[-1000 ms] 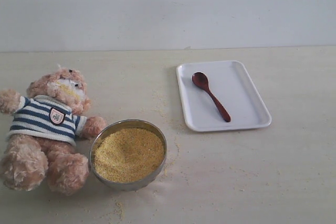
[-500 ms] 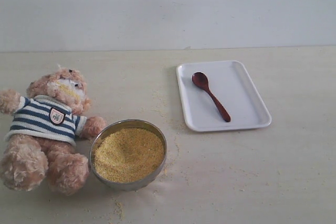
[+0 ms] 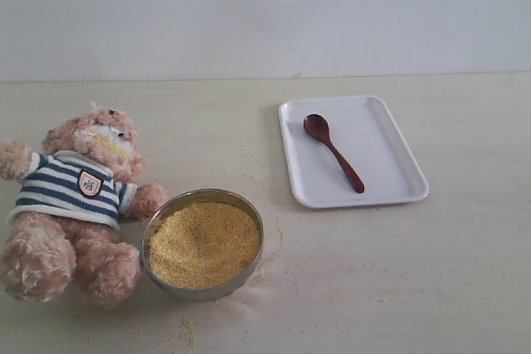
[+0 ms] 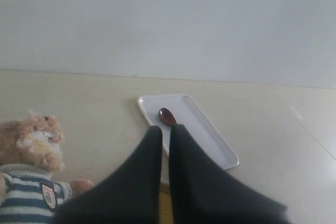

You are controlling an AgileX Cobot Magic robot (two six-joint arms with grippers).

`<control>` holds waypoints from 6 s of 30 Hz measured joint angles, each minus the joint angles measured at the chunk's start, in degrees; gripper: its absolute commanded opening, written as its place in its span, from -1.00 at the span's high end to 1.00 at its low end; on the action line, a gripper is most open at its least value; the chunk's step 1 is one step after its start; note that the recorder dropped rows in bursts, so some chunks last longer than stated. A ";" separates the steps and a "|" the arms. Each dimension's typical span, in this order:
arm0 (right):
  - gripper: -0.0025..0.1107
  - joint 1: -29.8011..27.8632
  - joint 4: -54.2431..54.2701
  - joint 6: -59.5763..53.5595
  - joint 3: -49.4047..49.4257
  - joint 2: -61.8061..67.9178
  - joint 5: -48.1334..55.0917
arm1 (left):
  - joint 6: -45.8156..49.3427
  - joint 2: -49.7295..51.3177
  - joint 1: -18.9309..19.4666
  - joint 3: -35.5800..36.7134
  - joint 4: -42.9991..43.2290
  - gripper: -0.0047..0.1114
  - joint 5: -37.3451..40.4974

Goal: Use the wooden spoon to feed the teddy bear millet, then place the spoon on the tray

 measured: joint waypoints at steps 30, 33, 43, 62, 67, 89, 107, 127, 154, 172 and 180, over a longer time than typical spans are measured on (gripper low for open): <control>0.96 0.00 -0.31 0.00 0.00 0.00 0.00 | 0.86 -29.40 -25.88 19.69 -0.10 0.83 -38.32; 0.96 0.00 -0.31 0.00 0.00 0.00 0.00 | 0.86 -32.39 -28.66 23.00 -0.10 0.83 -43.12; 0.96 0.00 -0.31 0.00 0.00 0.00 0.00 | 0.86 -36.59 -31.73 28.85 1.91 0.83 -49.32; 0.96 0.00 -0.31 0.00 0.00 0.00 0.00 | 0.62 -38.46 -31.73 36.17 5.14 0.83 -49.24; 0.96 0.00 -0.31 0.00 0.00 0.00 0.00 | 0.62 -38.52 -31.73 36.17 4.44 0.83 -49.46; 0.96 0.00 -0.42 0.00 0.00 0.00 0.00 | -45.30 -38.52 -31.73 36.17 43.28 0.83 -53.63; 0.96 0.00 -0.42 0.00 0.00 0.00 0.00 | -64.37 -38.52 -31.73 36.17 62.55 0.83 -61.81; 0.96 0.00 -0.42 0.00 0.00 0.00 0.00 | -69.04 -38.52 -31.73 36.17 68.29 0.83 -66.67; 0.96 0.00 -0.42 0.00 0.00 0.00 0.00 | -61.46 -38.52 -31.73 36.17 68.44 0.83 -66.67; 0.96 0.00 -0.42 0.00 0.00 0.00 0.00 | -61.46 -38.52 -31.73 36.17 68.44 0.83 -66.67; 0.96 0.00 -0.42 0.00 0.00 0.00 0.00 | -61.46 -38.52 -31.73 36.17 68.44 0.83 -66.67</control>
